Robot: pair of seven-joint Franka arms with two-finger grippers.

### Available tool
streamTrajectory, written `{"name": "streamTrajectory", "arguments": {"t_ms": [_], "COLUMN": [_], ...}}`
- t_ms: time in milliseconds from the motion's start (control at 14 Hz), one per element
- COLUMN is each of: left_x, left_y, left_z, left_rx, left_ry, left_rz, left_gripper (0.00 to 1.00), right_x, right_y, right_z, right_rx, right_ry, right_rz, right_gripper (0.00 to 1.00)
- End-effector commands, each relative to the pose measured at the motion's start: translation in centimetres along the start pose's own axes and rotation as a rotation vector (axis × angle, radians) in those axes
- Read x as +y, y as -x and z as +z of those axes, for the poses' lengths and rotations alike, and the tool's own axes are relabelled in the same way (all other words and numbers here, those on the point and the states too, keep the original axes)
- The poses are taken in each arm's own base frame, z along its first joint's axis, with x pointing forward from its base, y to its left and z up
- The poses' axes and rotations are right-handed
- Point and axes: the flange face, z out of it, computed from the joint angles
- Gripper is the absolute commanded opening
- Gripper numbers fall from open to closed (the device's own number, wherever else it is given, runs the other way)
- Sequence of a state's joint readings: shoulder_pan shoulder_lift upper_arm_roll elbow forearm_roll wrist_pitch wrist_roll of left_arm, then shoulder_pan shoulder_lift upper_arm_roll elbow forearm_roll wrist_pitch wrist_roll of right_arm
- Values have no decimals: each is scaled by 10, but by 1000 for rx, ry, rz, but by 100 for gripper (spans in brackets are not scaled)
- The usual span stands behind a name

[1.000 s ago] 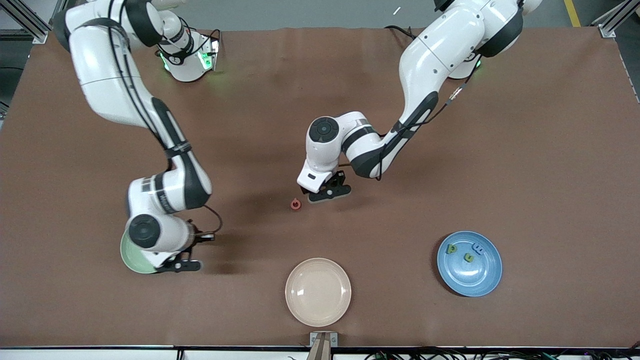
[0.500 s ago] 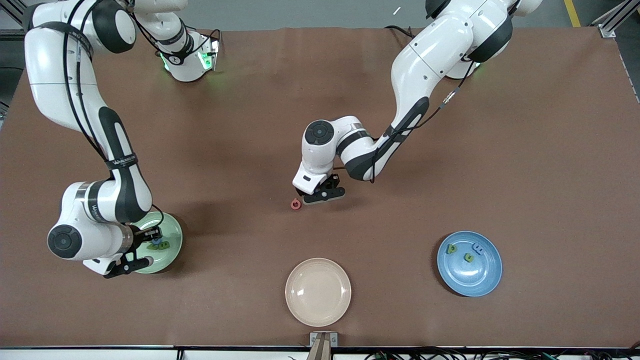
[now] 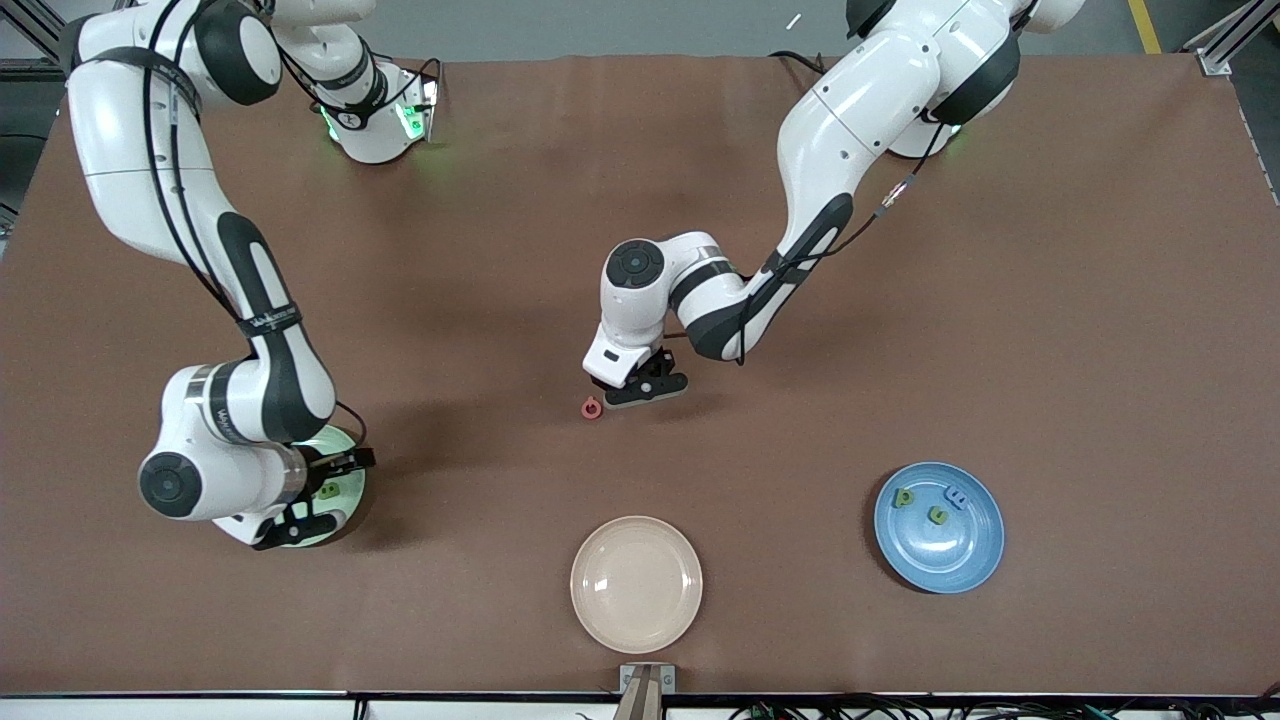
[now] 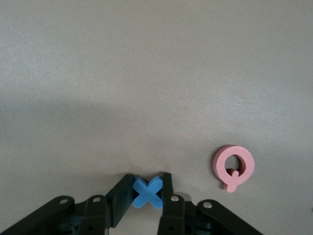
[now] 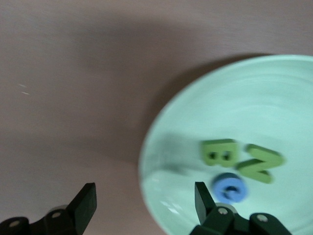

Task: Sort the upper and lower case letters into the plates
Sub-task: 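Drop the x in the blue plate while the right gripper grasps Q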

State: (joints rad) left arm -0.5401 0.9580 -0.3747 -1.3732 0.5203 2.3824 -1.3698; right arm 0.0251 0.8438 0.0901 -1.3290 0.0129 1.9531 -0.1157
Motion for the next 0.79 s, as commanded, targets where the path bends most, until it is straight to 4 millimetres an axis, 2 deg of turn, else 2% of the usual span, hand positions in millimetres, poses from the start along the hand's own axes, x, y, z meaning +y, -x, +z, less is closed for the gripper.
{"name": "streamTrajectory", "arguments": {"t_ms": [0,143,214,286,500,643,714], "left_x": [-7,-14,-19,-27,-74,-90,-105], "left_y": [-10,-24,-37,-58,-136,-156,-176], "left_z": [5,-13,-23,-37,-68,-80,-95], "left_rx": [7,25,51,91,136,144,158], "left_ry": [-47,-99,-114,-115,-116,-145,-146], "left_rz": [-51,-65,-96,-132,-239,-176,-153], "left_gripper": [1,1,1,1,1,1,1], "right_x": [-72,-138,-159,-178,-232,-278,-295], "right_y": [-1,1,3,5,12,21,24], "right_z": [-6,-7,-4,-1,10,18,20], "right_rx": [4,11,11,13,30,40,62], "right_ry": [3,25,29,32,38,38,30], "right_rz": [124,209,247,279,354,414,454], "right_gripper": [89,89,89,89,89,89,89]}}
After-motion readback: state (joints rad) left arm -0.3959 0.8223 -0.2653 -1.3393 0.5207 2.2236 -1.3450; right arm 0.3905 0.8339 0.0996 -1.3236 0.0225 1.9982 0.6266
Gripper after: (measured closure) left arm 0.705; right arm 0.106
